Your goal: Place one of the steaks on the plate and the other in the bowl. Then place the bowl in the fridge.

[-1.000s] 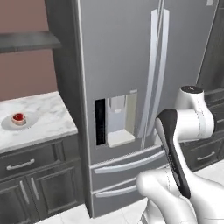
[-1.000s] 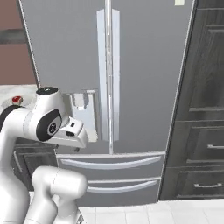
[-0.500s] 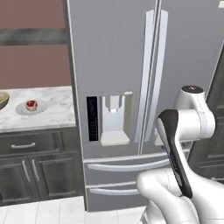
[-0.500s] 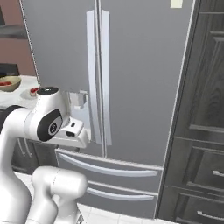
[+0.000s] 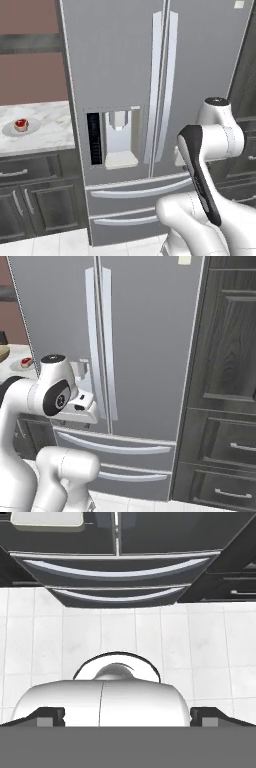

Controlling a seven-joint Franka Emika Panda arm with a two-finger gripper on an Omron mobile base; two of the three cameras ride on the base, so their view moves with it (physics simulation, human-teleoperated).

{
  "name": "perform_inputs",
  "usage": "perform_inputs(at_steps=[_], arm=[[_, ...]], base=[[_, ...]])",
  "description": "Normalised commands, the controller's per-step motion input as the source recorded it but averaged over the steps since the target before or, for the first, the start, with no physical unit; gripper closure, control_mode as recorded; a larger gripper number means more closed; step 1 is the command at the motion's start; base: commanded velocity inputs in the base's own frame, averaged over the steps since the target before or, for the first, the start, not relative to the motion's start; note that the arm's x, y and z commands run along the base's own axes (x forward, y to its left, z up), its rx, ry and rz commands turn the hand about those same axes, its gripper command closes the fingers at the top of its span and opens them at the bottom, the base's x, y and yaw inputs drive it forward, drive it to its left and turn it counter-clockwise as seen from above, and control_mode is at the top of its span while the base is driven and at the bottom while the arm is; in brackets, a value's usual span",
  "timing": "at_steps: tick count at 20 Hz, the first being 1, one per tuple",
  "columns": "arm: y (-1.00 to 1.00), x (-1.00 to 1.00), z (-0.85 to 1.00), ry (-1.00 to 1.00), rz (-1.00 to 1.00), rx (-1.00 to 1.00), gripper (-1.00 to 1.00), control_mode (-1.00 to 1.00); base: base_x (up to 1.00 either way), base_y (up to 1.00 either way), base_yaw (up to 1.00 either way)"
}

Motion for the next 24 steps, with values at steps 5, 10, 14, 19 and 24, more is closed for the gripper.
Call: perform_inputs(at_steps=[5, 10, 14, 19, 24], arm=[[0.0, 0.0, 0.0, 0.0, 0.0, 0.0, -1.0, 1.0], [0.0, 0.0, 0.0, 0.0, 0.0, 0.0, -1.0, 1.0], [0.0, 0.0, 0.0, 0.0, 0.0, 0.0, -1.0, -1.0], [-0.16, 0.09, 0.0, 0.0, 0.05, 0.0, -1.0, -1.0], [-0.47, 0.5, 0.0, -0.25, 0.18, 0.05, -1.0, -1.0]], base=[[0.0, 0.18, -0.19], [0.0, 0.48, -0.12], [0.0, 0.24, -0.05], [0.0, 0.0, 0.0], [0.0, 0.0, 0.0]])
